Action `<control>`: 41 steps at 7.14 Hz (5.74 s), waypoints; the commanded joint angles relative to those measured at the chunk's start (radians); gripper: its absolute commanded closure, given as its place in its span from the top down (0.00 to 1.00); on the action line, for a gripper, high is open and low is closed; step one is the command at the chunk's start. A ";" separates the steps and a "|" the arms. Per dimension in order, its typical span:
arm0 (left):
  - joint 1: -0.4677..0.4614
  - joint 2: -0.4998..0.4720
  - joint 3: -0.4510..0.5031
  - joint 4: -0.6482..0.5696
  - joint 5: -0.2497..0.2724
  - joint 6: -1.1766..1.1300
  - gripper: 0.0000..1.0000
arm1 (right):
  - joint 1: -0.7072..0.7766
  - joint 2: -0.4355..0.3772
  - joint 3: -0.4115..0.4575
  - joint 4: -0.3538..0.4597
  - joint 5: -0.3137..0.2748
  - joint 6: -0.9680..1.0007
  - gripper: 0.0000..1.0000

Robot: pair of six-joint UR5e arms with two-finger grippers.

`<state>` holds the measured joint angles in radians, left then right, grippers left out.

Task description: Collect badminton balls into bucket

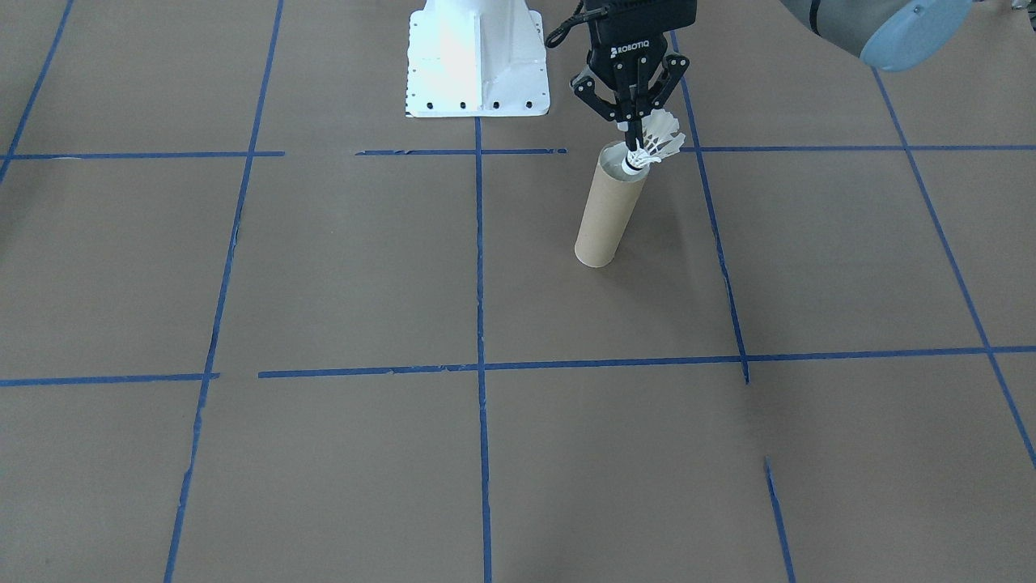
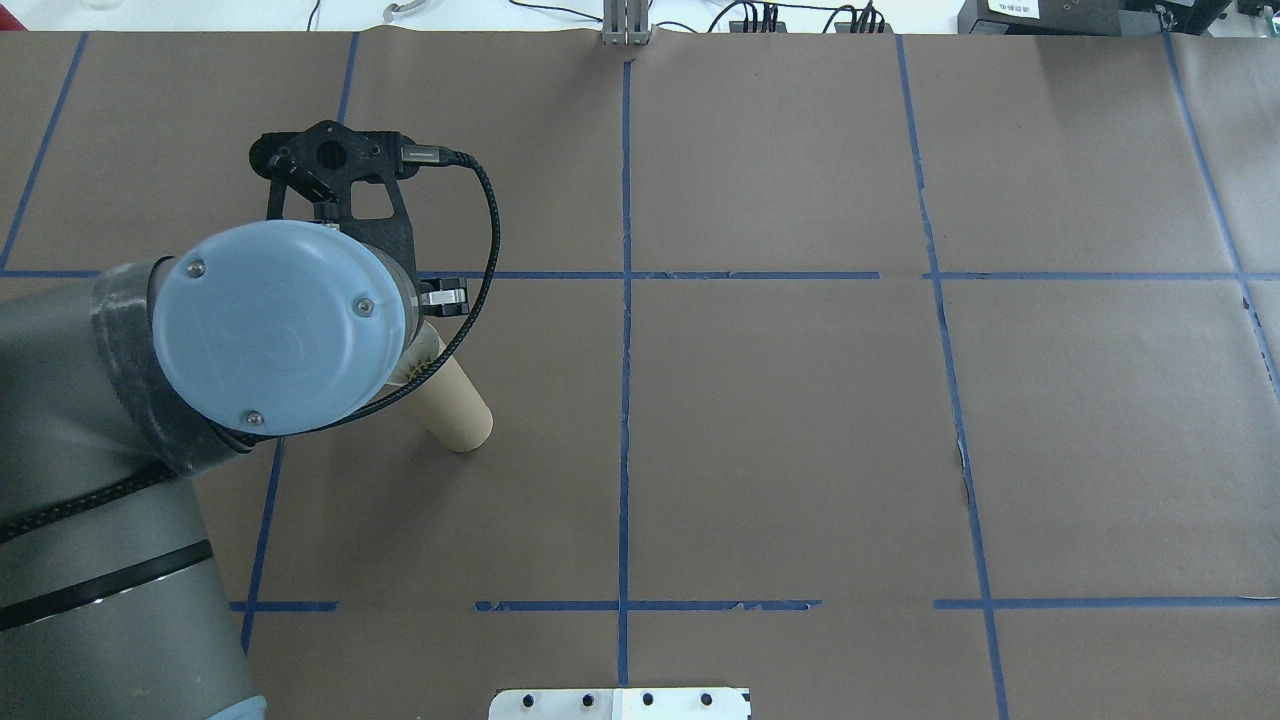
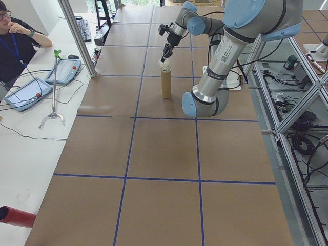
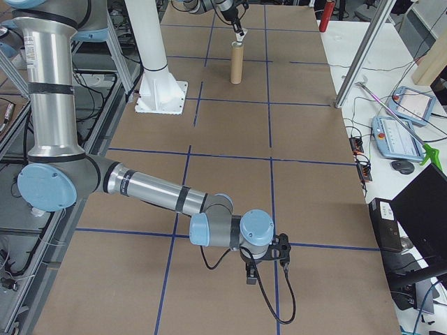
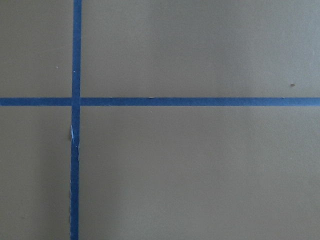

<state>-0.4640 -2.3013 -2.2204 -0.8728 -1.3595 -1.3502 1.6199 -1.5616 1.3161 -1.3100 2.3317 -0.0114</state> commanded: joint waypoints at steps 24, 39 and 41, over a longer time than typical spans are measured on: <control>-1.119 0.729 0.680 -0.658 -1.043 1.517 1.00 | 0.000 0.000 0.000 0.000 0.000 -0.001 1.00; -1.137 0.746 0.627 -0.658 -1.030 1.517 1.00 | 0.000 0.000 0.000 0.000 0.000 0.001 1.00; -1.137 0.746 0.627 -0.658 -1.030 1.517 1.00 | 0.000 0.000 0.000 0.000 0.000 0.001 1.00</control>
<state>-1.6015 -1.5555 -1.5938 -1.5309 -2.3899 0.1672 1.6199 -1.5616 1.3161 -1.3100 2.3317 -0.0108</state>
